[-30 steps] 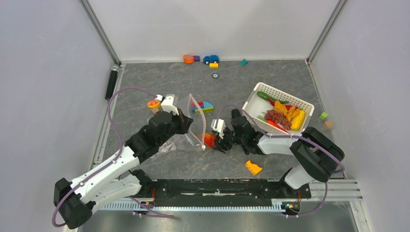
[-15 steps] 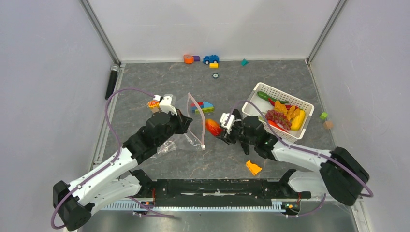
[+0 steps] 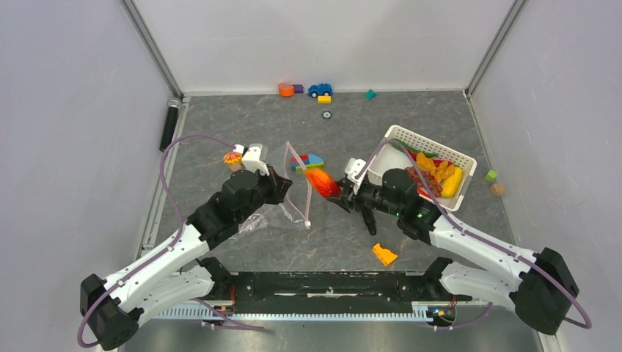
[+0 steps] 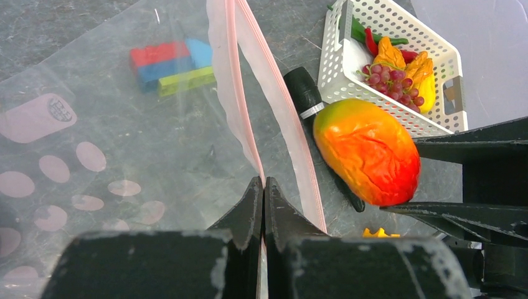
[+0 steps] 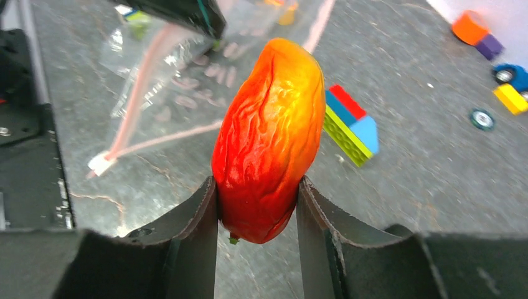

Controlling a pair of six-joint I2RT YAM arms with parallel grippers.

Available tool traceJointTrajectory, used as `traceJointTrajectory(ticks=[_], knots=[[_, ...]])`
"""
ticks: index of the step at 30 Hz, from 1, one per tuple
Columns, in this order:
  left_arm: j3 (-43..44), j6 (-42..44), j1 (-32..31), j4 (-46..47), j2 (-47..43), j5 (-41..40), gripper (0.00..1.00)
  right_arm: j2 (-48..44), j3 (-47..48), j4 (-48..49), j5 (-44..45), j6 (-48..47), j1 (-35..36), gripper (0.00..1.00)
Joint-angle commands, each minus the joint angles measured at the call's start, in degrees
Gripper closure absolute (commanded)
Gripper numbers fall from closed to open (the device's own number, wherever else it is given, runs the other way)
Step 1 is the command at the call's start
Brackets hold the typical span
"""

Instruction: Place the food in the zip-top bag and seal the zipper

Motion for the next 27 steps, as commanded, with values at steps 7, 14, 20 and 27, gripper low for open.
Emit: traceJointTrajectory(ticks=[7, 14, 20, 27], knots=[[-1.4, 1.6, -0.2, 5.4, -1.7, 6.7, 0.98, 14.5, 17.3, -8.3, -11.8, 8.1, 0.2, 0.80], [-2.7, 2.1, -0.2, 8.4, -2.9, 10.7, 0.98, 22.8, 24.9, -14.1, -13.5, 12.2, 0.2, 0.66], [-2.7, 1.8, -0.2, 8.8, -1.9, 11.2, 0.98, 22.8, 25.2, -7.8, -16.3, 14.3, 0.3, 0.29], [-2.8, 1.5, -0.2, 8.3, -2.8, 9.2, 0.98, 19.5, 23.2, -7.8, -14.0, 10.8, 0.1, 0.02]])
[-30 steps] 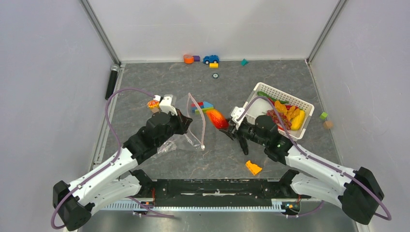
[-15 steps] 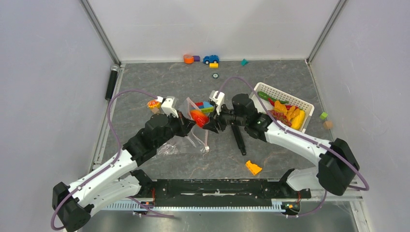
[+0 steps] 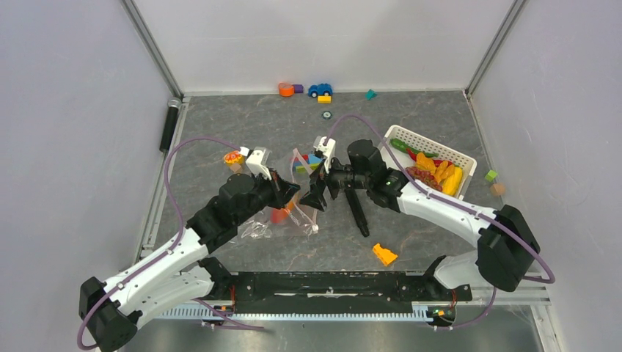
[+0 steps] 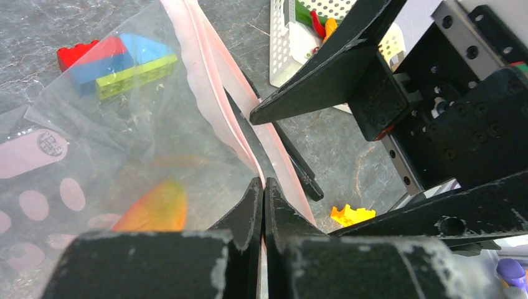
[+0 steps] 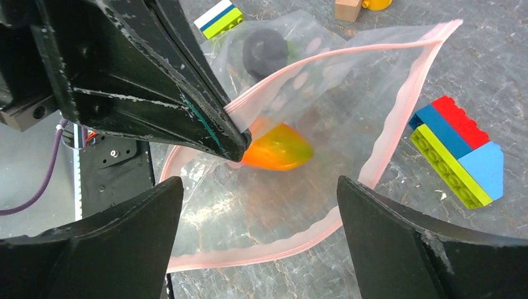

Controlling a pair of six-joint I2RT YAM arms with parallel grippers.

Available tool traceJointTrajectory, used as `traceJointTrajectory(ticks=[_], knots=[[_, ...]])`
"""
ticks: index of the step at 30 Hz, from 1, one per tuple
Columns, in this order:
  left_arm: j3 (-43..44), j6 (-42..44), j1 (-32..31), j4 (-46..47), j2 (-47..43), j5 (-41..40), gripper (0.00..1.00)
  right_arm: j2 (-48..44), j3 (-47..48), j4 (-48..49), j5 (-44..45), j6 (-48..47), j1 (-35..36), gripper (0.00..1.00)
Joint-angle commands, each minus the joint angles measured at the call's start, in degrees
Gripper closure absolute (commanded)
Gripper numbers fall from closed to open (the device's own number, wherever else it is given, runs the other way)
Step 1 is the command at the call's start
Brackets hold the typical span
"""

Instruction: Place the food in the zip-top bag and seal the zipper

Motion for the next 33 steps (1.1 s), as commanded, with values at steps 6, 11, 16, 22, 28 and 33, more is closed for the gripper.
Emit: traceJointTrajectory(ticks=[6, 11, 16, 22, 28, 33], knots=[[0.2, 1.3, -0.2, 2.2, -1.6, -2.4, 0.98, -9.9, -2.5, 0.7, 15.3, -2.5, -2.3, 0.02], [0.2, 1.2, -0.2, 1.9, -1.2, -3.5, 0.98, -13.8, -6.3, 0.5, 25.8, 2.3, -11.0, 0.02], [0.6, 1.3, -0.2, 1.4, -0.5, -4.1, 0.98, -11.3, -6.8, -3.8, 29.6, 7.6, -23.7, 0.02], [0.4, 1.6, -0.2, 1.2, -0.7, -4.6, 0.98, -8.2, -7.8, -8.5, 37.6, 7.6, -31.2, 0.02], [0.6, 1.9, -0.2, 0.9, -0.2, -5.2, 0.98, -5.6, -9.7, -10.0, 47.2, 5.7, -35.8, 0.02], [0.7, 2.0, -0.2, 0.9, 0.1, -5.1, 0.98, 0.7, -10.0, -4.3, 57.1, -2.8, -38.2, 0.02]])
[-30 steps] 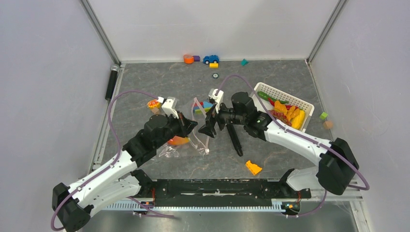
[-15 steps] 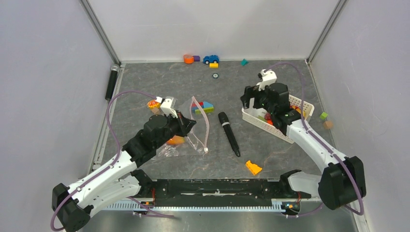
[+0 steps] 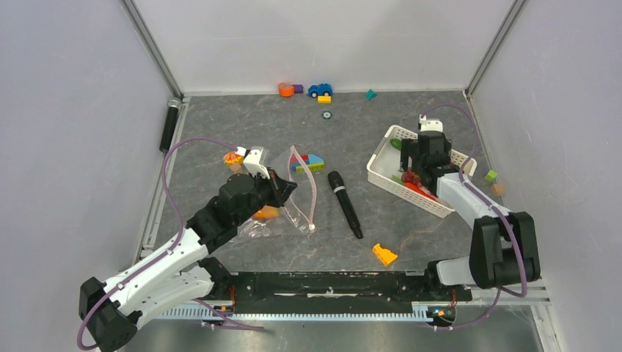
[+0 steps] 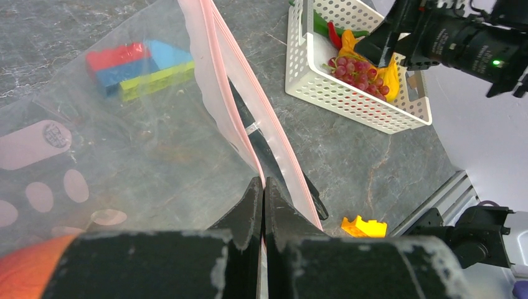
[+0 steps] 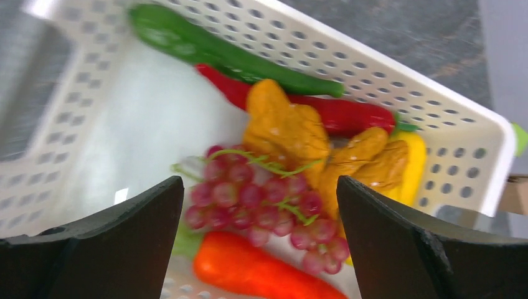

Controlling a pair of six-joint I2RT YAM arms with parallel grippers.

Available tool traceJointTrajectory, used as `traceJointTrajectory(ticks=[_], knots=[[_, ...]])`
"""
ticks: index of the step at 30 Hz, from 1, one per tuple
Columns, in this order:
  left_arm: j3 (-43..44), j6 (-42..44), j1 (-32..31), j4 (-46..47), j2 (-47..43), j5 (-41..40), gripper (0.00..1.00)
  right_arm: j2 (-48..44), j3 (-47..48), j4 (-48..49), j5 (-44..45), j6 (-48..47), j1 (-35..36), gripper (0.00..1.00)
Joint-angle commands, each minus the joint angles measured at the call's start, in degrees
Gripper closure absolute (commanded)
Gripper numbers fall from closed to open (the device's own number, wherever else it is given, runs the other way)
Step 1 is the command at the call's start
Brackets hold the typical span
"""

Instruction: Place the food in the zip-top bag and seal the zipper

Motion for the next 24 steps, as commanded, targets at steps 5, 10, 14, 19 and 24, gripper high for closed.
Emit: traceJointTrajectory(ticks=[5, 10, 14, 19, 24], knots=[[0.7, 2.9, -0.2, 1.0, 0.2, -2.2, 0.98, 9.7, -2.8, 14.1, 10.6, -11.4, -1.9, 0.07], [1.0, 2.9, -0.2, 1.1, 1.3, -1.7, 0.98, 14.1, -2.5, 15.9, 9.8, -11.8, -1.9, 0.14], [1.4, 2.7, -0.2, 1.1, 2.5, -0.9, 0.98, 16.2, -2.3, 16.8, 9.9, -11.6, -1.9, 0.20], [1.4, 2.7, -0.2, 0.9, 2.3, -1.1, 0.98, 17.3, -2.1, 17.2, 9.3, -11.4, -1.9, 0.37], [1.1, 2.6, -0.2, 1.0, 1.2, -1.1, 0.98, 15.5, -3.8, 18.7, 8.9, -11.0, -1.9, 0.64]])
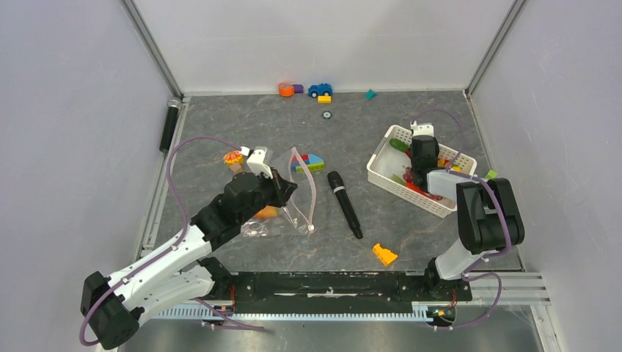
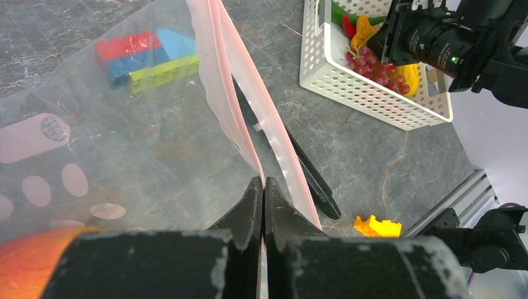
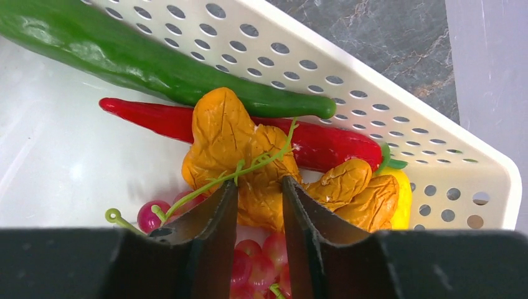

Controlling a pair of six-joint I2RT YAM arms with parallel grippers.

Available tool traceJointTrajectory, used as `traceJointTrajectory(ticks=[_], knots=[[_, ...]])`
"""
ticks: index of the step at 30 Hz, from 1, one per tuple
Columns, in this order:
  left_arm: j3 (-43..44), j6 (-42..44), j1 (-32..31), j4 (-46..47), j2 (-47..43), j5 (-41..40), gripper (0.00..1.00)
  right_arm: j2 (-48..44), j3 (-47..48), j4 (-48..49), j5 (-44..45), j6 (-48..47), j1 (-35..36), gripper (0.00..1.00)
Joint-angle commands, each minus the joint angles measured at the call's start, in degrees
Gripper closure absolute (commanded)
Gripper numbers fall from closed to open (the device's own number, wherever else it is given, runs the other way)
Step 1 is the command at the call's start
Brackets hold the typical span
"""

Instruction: Place the food in the zip-top bag and seal the zipper

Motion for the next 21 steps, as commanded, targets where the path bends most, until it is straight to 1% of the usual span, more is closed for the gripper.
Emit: traceJointTrajectory(ticks=[1, 4, 7, 14, 21], knots=[[1.1, 2.1, -0.2, 1.2, -1.4, -0.2, 0.98, -1.2, -1.5, 0.7, -0.4, 0.7, -0.1, 0.68], [1.1, 2.1, -0.2, 1.2, -1.7, -0.2, 0.98, -3.7, -2.9, 1.4, -0.5, 1.0, -0.1, 0.76], [1.1, 2.1, -0.2, 1.1, -1.8, -0.3, 0.98, -7.4, -4.5, 2.2, -0.1, 1.7, -0.1, 0.80], [1.2, 2.1, -0.2, 1.1, -1.8, -0.2, 0.98, -16.8, -10.0, 6.2, -2.9, 2.8, -0.1, 0.82], [1.1, 2.2, -0.2, 0.8, -2.5, -0.5, 0.98, -23.3, -13.1, 8.6, -6.5, 3.0, -0.1, 0.83]])
